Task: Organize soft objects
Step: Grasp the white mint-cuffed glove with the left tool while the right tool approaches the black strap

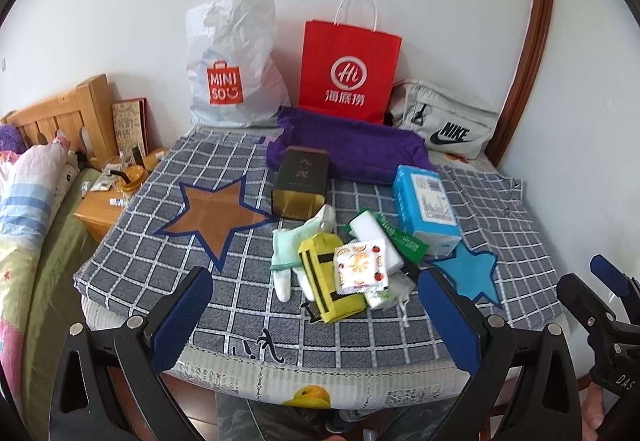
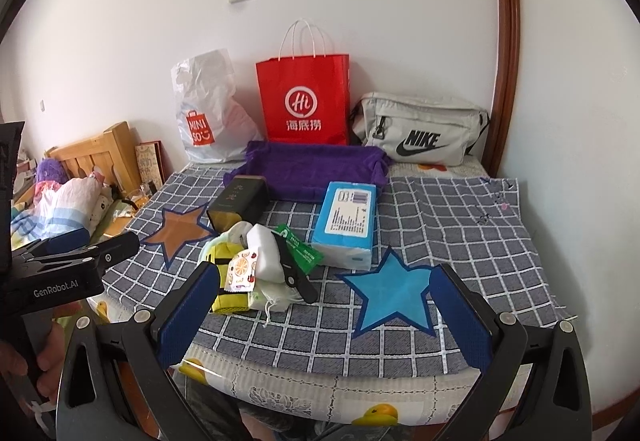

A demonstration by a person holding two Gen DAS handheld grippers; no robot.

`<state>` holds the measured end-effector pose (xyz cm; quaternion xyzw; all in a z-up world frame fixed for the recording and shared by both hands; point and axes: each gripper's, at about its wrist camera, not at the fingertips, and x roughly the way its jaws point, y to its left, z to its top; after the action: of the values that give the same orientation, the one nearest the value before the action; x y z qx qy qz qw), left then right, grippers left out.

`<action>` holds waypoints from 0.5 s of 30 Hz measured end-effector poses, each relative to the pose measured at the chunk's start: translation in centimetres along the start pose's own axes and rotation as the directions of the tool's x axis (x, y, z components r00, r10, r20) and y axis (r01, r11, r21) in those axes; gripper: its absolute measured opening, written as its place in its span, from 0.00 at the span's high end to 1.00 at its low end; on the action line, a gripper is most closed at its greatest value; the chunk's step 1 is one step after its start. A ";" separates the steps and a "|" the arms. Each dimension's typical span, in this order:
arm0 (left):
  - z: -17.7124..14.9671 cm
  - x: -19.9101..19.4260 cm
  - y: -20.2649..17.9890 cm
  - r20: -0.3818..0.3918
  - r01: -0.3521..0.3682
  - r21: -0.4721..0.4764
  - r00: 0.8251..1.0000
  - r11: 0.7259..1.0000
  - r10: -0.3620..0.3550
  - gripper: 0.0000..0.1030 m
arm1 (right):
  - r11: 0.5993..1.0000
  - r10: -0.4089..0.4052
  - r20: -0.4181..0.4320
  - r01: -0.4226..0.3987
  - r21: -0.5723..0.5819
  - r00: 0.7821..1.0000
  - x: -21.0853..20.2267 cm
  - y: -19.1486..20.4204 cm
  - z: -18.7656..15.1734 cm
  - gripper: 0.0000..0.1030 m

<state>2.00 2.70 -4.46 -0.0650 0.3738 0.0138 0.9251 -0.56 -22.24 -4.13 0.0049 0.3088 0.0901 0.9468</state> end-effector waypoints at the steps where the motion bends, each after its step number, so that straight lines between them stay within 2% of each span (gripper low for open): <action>1: -0.2 0.7 0.3 -0.014 -0.007 -0.005 1.000 1.000 0.007 0.00 | 1.000 0.005 -0.010 -0.005 0.000 1.000 0.6 0.0 -0.2 0.00; 8: -1.5 6.4 3.0 -0.114 -0.061 -0.055 0.992 0.997 0.055 0.01 | 1.000 0.010 -0.077 -0.010 0.010 0.997 4.9 -0.3 -1.6 0.00; 12: -1.9 9.2 4.0 -0.150 -0.090 -0.073 0.986 0.993 0.078 0.02 | 0.999 0.009 -0.102 -0.005 0.033 0.995 7.4 -1.0 -2.5 0.00; 15: -1.6 10.9 4.7 -0.162 -0.086 -0.095 0.984 0.992 0.070 0.02 | 0.998 0.019 -0.131 -0.011 0.062 0.991 9.7 -1.8 -3.1 0.02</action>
<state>8.43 6.95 -13.65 -0.0981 0.4472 0.0636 0.8868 5.59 -22.43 -12.39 0.0302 0.3730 0.0879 0.9232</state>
